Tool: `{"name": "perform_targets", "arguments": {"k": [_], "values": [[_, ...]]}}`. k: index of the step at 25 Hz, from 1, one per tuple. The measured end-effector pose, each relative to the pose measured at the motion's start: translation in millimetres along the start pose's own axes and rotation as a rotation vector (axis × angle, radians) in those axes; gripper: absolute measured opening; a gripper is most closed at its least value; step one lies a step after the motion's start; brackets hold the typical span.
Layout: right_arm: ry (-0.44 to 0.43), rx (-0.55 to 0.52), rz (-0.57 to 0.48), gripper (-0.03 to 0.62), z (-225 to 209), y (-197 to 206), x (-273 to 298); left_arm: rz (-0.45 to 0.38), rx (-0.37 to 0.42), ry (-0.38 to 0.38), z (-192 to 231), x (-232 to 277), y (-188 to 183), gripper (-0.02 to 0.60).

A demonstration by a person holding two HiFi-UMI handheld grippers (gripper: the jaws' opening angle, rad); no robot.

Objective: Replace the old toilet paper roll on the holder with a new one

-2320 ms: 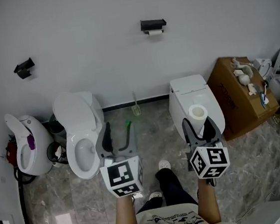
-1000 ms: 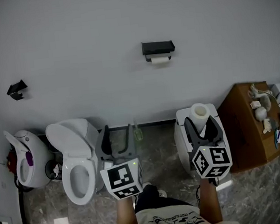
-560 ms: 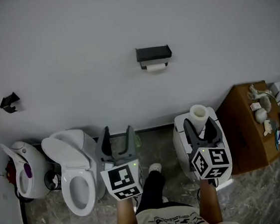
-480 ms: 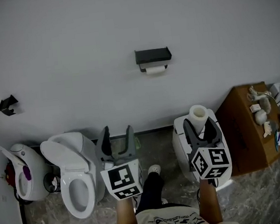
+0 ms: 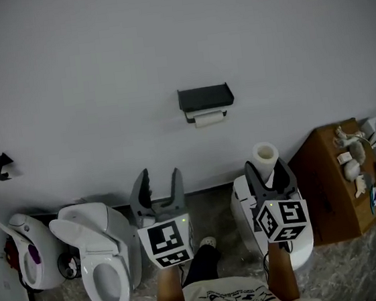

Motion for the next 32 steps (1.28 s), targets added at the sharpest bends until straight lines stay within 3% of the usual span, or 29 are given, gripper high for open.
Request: {"name": "perform_targets", "arguments": {"k": [13, 22, 32], "values": [[0.063, -0.005, -0.001, 0.311, -27, -9, 103, -0.005, 0.030, 0.048, 16, 115, -11, 0.253], [0.077, 0.002, 0.009, 0.311, -36, -5, 133, 0.004, 0.033, 0.048, 22, 148, -8, 0.252], [0.026, 0.006, 0.010, 0.311, -50, -15, 160, 0.011, 0.064, 0.025, 12, 167, -20, 0.252]]}}
Point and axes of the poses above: the fingertips, and each gripper's own axes: x forward along the fingers, z to its left, y out of its underside, the point moved 1 cm from there along -x, backward along the fingers, and after that the axes turned 4 degrees about -x, right-handed, at the moved point
